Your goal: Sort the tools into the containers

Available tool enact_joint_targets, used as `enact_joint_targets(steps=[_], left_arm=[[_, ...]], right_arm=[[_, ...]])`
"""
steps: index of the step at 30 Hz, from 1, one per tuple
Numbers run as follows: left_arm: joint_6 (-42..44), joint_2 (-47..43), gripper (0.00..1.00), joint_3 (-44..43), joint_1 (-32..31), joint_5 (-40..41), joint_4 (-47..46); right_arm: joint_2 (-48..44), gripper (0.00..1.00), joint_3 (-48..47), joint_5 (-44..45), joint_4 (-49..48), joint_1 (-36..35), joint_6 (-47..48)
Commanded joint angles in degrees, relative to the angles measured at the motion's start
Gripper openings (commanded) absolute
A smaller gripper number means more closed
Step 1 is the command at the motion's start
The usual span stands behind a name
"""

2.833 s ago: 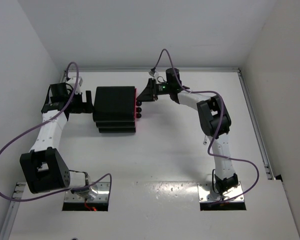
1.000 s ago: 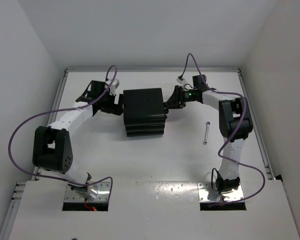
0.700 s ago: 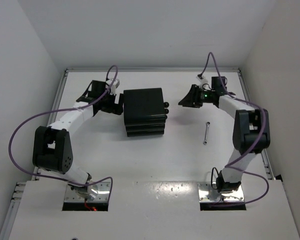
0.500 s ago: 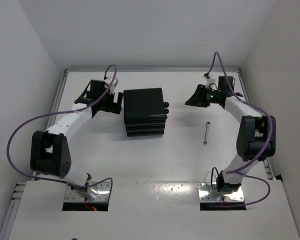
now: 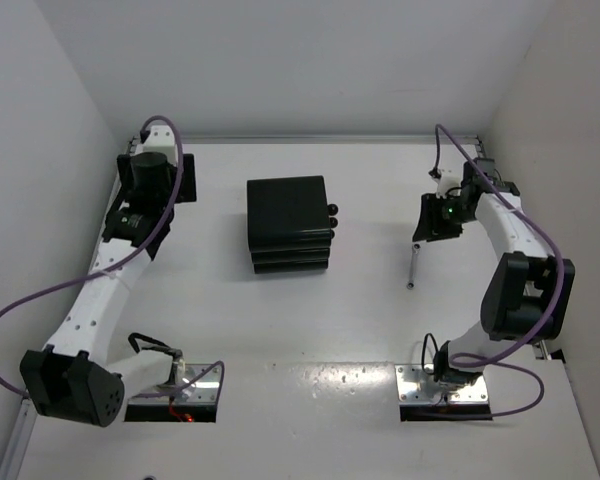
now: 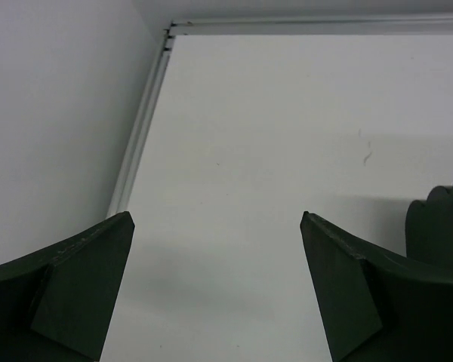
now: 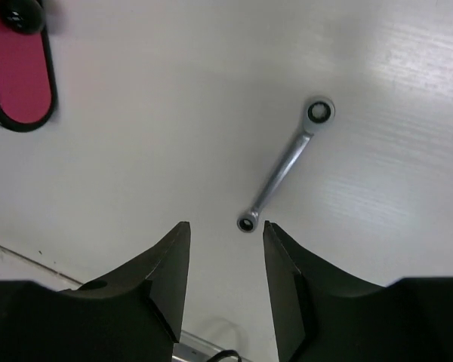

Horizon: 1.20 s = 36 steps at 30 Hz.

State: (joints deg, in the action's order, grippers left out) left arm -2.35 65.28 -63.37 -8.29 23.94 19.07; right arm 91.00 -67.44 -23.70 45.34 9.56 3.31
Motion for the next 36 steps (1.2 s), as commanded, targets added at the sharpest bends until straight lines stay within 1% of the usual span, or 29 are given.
enact_joint_targets(steps=[1, 2, 5, 7, 12, 15, 18, 21, 27, 32, 36], left_arm=[[-1.17, -3.74, 0.99, -0.7, 0.21, 5.32, 0.97], [-0.56, -4.45, 0.99, -0.7, -0.4, 7.32, 0.97], [0.06, -6.9, 0.99, -0.7, -1.89, 10.41, 0.97], [0.06, -8.23, 0.99, -0.7, -1.9, 10.94, 0.97], [0.06, -9.99, 0.99, 0.62, -1.9, 10.95, 0.97], [0.06, -10.52, 0.99, 1.93, -1.9, 10.95, 0.97], [0.06, -10.52, 0.99, 2.47, -1.9, 11.48, 0.35], [0.06, -10.52, 0.99, 3.69, -1.9, 11.48, -0.78], [0.06, -11.05, 0.99, 4.31, -1.9, 11.48, -1.32], [0.59, -11.05, 0.99, 4.31, -1.37, 12.0, -1.32], [0.59, -11.05, 0.99, 4.93, -1.37, 12.0, -1.32]], right_arm=[[-0.83, 0.44, -0.59, 4.63, 5.8, -0.33, 0.31], [0.22, 0.41, -0.59, 4.63, 6.33, -0.33, -0.49], [0.93, 0.39, 0.55, 7.7, 5.73, -0.33, -3.66], [0.93, 0.39, 1.08, 10.68, 4.77, -0.95, -5.5], [2.95, 0.38, 1.61, 13.85, 3.09, -1.48, -10.95], [7.51, 0.38, 0.99, 14.83, 3.79, -2.0, -16.3], [11.2, 0.38, 0.99, 15.35, 4.67, -3.05, -18.77], [12.7, 0.38, 0.99, 17.98, 3.53, -4.37, -20.0], [17.1, 0.38, -2.25, 19.57, 3.0, -6.22, -21.23], [20.7, 0.35, -4.27, 21.76, 2.48, -6.22, -21.86], [21.32, 0.33, -4.81, 22.91, 1.94, -6.22, -22.91]])
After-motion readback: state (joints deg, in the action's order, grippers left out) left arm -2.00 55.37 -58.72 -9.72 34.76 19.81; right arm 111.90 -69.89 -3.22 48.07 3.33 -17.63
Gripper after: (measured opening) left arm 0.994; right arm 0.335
